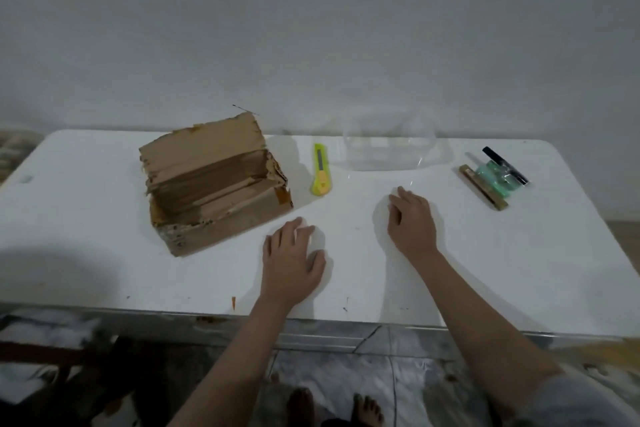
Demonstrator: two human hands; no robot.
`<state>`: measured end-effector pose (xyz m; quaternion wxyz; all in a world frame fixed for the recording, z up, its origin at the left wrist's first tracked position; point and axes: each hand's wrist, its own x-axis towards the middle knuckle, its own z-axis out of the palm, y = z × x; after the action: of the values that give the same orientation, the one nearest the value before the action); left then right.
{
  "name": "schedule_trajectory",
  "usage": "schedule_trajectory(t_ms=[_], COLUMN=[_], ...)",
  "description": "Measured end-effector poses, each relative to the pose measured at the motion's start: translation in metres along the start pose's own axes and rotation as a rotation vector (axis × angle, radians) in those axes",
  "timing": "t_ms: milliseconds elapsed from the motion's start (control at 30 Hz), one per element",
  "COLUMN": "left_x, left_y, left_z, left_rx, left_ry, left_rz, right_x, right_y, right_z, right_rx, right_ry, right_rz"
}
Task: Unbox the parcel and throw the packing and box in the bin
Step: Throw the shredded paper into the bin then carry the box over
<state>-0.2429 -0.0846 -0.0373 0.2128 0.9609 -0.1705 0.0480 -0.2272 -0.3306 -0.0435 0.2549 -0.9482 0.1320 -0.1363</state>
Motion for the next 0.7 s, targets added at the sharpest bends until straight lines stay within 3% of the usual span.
schedule_trajectory(t_ms=[200, 467, 700], left_x=[0.0, -0.006, -0.017], left_y=[-0.001, 0.002, -0.006], left_z=[0.002, 0.002, 0.0], left_rx=[-0.048, -0.027, -0.04], left_ry=[0.017, -0.024, -0.126], left_rz=[-0.011, -0.022, 0.017], right_x=[-0.017, -0.094, -0.157], right_y=[0.003, 0.005, 0.01], right_z=[-0.007, -0.037, -0.057], right_rx=[0.152, 0.284, 0.245], right_ry=[0.033, -0.231, -0.274], right_rz=[-0.082, -0.142, -0.135])
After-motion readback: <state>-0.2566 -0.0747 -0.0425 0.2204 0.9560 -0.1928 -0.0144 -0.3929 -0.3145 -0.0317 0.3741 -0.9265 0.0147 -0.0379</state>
